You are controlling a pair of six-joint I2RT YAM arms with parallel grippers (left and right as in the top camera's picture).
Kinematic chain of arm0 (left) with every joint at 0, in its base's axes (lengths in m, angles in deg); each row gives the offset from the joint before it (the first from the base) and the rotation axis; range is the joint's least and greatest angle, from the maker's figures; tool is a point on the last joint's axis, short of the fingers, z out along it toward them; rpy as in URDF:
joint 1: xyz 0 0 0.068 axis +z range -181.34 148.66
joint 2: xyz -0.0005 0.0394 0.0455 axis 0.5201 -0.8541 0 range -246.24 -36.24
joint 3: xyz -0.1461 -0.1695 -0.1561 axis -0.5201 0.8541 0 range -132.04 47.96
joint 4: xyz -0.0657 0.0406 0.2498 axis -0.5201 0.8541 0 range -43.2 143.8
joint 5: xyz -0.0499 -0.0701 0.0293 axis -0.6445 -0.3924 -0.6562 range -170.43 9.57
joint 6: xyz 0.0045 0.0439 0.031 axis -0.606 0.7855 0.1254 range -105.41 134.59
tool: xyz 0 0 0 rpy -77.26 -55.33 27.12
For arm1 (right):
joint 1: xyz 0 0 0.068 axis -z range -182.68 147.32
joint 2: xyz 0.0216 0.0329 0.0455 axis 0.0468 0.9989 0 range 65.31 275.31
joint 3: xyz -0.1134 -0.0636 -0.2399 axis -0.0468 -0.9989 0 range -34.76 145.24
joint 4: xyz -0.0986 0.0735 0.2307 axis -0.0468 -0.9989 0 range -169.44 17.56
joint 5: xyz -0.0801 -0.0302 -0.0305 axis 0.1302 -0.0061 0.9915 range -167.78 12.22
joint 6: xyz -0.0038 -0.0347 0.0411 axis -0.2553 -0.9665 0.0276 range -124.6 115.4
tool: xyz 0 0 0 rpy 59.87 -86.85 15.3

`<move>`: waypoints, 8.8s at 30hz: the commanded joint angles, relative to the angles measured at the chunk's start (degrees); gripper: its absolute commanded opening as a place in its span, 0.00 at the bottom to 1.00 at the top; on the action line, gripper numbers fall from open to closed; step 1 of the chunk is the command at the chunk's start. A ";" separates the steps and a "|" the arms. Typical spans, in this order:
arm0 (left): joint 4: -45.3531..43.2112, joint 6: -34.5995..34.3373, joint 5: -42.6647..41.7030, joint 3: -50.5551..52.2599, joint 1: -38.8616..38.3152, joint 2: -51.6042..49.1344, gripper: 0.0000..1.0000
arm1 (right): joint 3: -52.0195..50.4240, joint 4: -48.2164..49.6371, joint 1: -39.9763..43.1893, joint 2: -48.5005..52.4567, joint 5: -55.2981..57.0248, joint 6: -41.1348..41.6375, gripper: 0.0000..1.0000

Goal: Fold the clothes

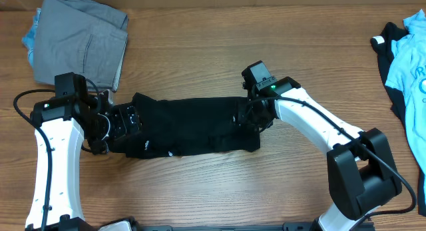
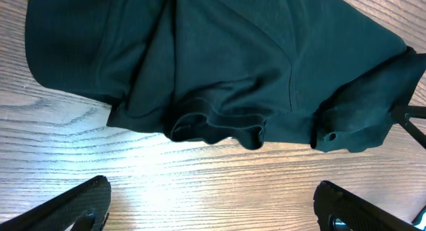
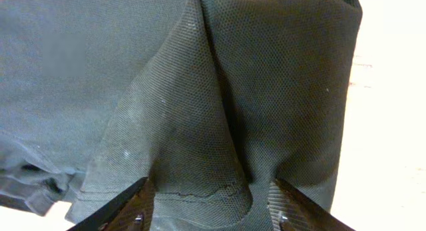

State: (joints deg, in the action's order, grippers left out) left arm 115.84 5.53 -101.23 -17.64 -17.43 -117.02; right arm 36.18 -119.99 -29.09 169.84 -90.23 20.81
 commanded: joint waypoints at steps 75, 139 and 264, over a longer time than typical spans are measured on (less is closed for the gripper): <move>0.15 0.48 0.22 -0.17 0.26 0.44 1.00 | 1.33 15.52 -4.74 13.42 -24.70 12.15 0.06; -14.45 21.29 -7.65 -0.17 11.56 -35.85 0.90 | -12.63 4.79 -4.70 -14.51 1.25 -2.95 1.00; 7.91 -7.78 11.10 -33.22 -23.34 -23.93 0.95 | 2.05 -6.95 13.29 -13.38 -13.00 3.37 0.93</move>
State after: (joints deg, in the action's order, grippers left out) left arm 122.83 -2.32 -93.03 -51.52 -43.24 -141.87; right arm 38.89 -128.08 -13.12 155.65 -104.29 19.65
